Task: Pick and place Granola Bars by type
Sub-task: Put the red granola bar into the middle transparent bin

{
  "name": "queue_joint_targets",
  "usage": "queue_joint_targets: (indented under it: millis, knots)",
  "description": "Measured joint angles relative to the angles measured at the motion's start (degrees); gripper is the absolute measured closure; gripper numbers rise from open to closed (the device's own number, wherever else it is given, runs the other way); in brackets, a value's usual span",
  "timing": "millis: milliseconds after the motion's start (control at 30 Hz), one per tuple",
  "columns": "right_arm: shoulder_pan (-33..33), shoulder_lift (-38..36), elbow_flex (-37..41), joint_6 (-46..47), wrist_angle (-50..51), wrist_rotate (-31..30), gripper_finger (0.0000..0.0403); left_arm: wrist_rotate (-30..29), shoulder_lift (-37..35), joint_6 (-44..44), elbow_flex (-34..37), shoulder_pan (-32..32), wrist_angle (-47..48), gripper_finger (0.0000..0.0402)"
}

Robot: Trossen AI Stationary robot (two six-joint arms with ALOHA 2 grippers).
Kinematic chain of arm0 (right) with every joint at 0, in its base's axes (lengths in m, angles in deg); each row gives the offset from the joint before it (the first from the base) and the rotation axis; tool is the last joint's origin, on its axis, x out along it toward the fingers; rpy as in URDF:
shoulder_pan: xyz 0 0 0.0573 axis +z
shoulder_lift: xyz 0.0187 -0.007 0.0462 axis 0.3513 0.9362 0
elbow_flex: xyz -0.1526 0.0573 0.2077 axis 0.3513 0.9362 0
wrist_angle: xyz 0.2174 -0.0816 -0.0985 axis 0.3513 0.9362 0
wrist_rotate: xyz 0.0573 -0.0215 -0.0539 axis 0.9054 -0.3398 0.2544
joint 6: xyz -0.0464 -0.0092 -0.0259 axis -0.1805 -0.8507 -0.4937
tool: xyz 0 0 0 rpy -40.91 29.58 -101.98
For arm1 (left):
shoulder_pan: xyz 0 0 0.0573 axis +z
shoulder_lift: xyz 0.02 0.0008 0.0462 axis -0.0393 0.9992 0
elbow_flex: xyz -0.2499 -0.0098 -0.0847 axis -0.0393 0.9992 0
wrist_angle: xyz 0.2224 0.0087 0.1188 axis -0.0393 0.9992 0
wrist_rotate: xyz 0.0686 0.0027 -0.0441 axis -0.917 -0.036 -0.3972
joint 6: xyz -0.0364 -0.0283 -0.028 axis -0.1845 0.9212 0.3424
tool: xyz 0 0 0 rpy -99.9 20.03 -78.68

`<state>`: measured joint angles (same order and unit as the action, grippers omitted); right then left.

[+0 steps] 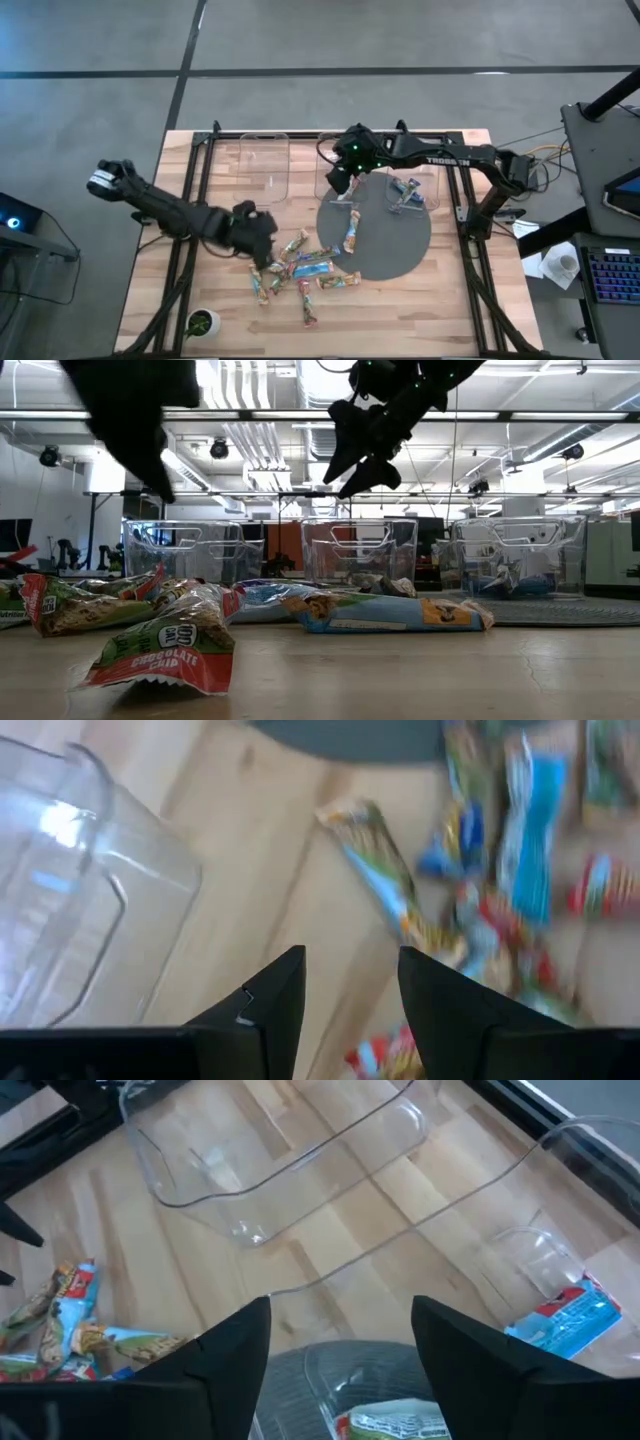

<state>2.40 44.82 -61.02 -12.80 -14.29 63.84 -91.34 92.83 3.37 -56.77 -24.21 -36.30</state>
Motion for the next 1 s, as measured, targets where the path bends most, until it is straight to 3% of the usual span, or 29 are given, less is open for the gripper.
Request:
queue_joint_targets:
  millis: [233, 433, 600, 1000]
  knots:
    - [0.59, 0.17, 0.33, -0.3, -0.03, -0.04, 0.0172, 4.87, 0.0, -1.29, 5.25, -7.23, -7.71, 0.0257]
    - [0.55, 0.17, 0.44, -0.45, -0.07, -0.16, 0.017, 6.64, 0.0, -3.72, 9.74, -8.5, -17.59, 0.0257]
    - [0.55, 0.17, 0.8, -0.43, -0.03, -0.15, 0.0172, 10.91, 0.0, -4.2, 12.11, -8.57, -18.22, 0.0257]
    - [0.55, 0.22, 1.38, 0.03, -0.01, -0.15, 0.0173, 9.86, 0.0, -8.54, 16.86, -8.52, -19.39, 0.0257]
